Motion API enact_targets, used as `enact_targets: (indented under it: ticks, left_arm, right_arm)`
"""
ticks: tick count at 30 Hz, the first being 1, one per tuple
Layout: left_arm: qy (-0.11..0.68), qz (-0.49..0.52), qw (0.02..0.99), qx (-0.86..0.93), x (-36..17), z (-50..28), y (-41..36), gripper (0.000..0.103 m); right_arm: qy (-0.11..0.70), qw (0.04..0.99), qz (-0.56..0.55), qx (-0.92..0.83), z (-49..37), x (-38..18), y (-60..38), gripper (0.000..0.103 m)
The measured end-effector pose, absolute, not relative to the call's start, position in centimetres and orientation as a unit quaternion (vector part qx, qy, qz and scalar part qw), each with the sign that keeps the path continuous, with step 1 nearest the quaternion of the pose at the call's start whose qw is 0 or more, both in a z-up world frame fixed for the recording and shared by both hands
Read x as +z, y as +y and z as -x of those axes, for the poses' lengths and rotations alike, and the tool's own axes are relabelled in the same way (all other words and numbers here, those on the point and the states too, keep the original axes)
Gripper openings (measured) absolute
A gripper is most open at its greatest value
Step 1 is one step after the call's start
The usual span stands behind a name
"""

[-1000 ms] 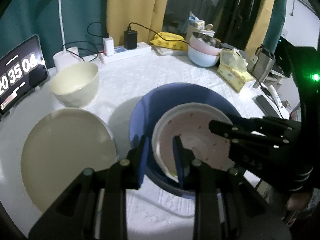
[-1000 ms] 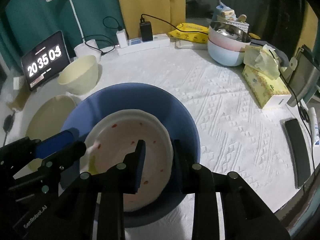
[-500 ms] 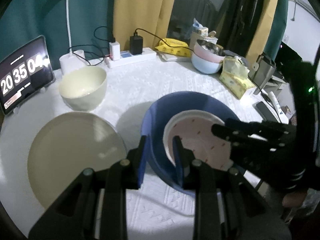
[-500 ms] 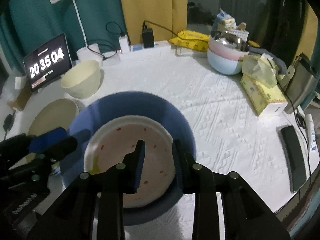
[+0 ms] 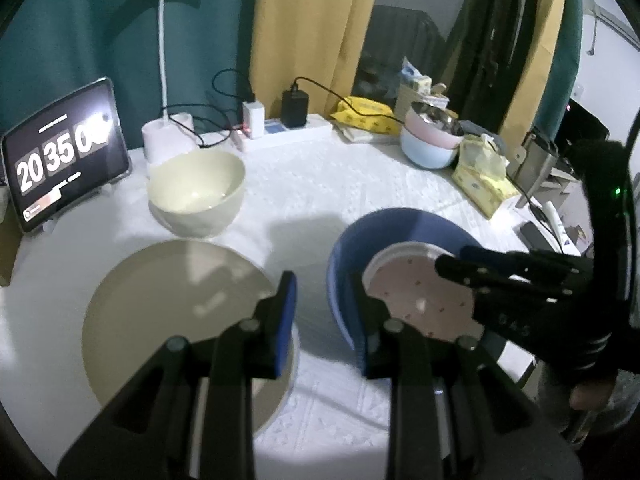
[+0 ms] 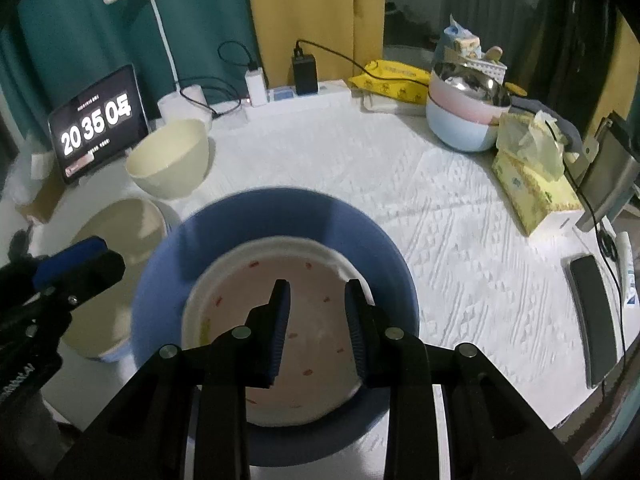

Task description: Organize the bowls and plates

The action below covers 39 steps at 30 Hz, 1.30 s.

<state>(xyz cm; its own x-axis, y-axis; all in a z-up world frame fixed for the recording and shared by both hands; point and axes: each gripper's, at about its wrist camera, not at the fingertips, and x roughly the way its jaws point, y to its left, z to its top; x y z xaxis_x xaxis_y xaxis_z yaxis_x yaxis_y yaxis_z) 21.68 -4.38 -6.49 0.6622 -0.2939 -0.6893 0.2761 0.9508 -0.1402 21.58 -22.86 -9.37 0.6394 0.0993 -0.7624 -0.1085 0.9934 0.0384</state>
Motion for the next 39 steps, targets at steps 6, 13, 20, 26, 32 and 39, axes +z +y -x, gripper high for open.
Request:
enact_targets:
  ticks: [6, 13, 20, 26, 32, 39]
  left_arm:
    - [0.375, 0.023, 0.915, -0.145, -6.2, -22.1, -2.9, 0.029]
    - [0.366, 0.038, 0.92, -0.133, -6.0, -22.7, -1.1, 0.035]
    - [0.359, 0.043, 0.925, -0.116, -5.9, -23.2, 0.6, 0.035]
    - [0.354, 0.05, 0.928, -0.103, -5.8, -24.0, 2.4, 0.036]
    - [0.351, 0.052, 0.93, -0.098, -5.8, -24.9, 3.5, 0.036]
    - [0.345, 0.054, 0.933, -0.088, -5.6, -25.8, 4.6, 0.036]
  right_arm:
    - [0.411, 0.909, 0.007, 0.066, -22.0, -8.0, -21.9, 0.03]
    - [0.402, 0.912, 0.016, 0.077, -22.8, -6.8, -20.3, 0.03]
    - [0.399, 0.911, 0.036, 0.094, -23.8, -6.4, -18.2, 0.03]
    - [0.397, 0.91, 0.051, 0.106, -24.8, -6.3, -16.4, 0.03]
    - [0.396, 0.909, 0.062, 0.115, -25.8, -6.1, -14.8, 0.03]
    - [0.398, 0.907, 0.073, 0.121, -27.1, -6.2, -13.2, 0.03]
